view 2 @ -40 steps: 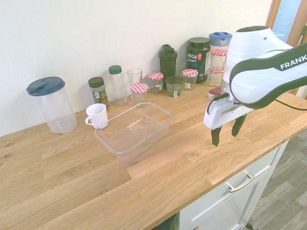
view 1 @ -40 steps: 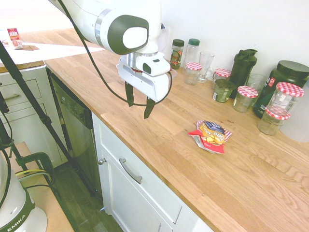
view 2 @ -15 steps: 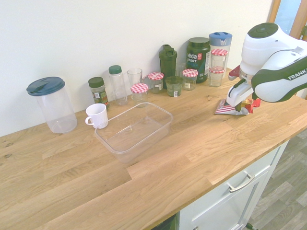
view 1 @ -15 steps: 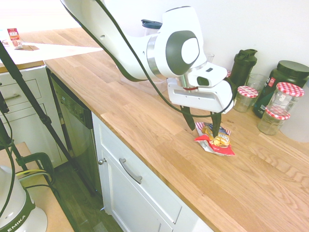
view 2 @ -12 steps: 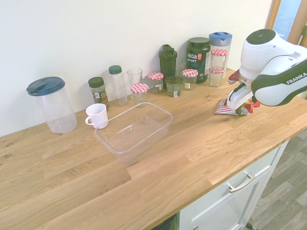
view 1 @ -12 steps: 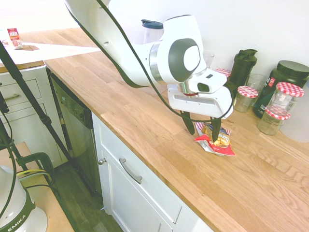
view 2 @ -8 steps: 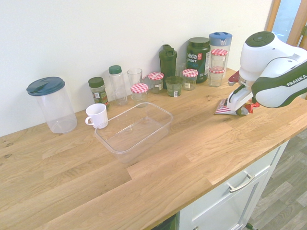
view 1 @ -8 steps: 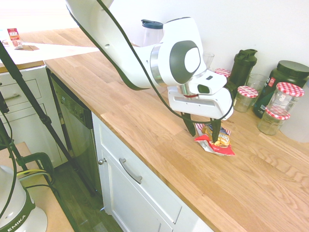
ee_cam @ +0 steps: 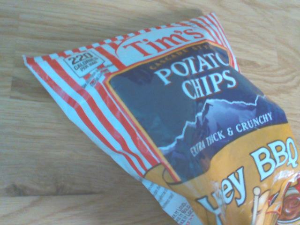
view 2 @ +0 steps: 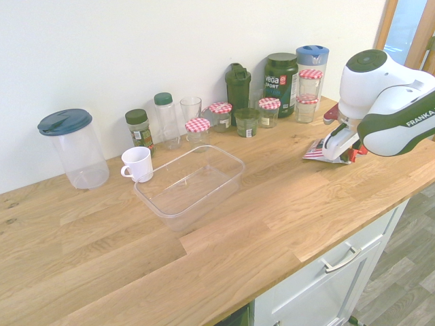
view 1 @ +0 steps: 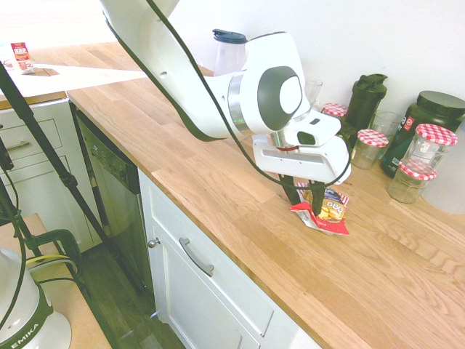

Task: Put the chip bag into the container

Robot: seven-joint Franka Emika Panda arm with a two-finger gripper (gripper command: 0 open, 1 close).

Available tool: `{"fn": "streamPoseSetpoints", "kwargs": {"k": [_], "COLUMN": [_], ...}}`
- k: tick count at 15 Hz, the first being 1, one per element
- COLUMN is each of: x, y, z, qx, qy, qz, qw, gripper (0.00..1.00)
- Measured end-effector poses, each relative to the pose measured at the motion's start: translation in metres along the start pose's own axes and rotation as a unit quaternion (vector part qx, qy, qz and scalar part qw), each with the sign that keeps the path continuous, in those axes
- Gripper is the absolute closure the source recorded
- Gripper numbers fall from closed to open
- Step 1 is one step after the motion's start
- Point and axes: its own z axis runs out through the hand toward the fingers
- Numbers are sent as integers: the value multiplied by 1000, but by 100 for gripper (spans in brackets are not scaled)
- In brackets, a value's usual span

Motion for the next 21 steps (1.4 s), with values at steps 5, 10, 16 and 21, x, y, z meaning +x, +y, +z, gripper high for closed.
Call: {"fn": "streamPoseSetpoints", "kwargs": {"k": [5, 10, 16, 21], "x": [-2, -11, -25, -69], "y": [-4, -22, -76, -148], "z": [-2, -12, -116, -220], "qx": [1, 11, 45, 61], "qy": [7, 16, 72, 108], "qz": [1, 9, 18, 7], "qw": [1000, 1000, 996, 992], "gripper": [100, 100, 100, 100]}}
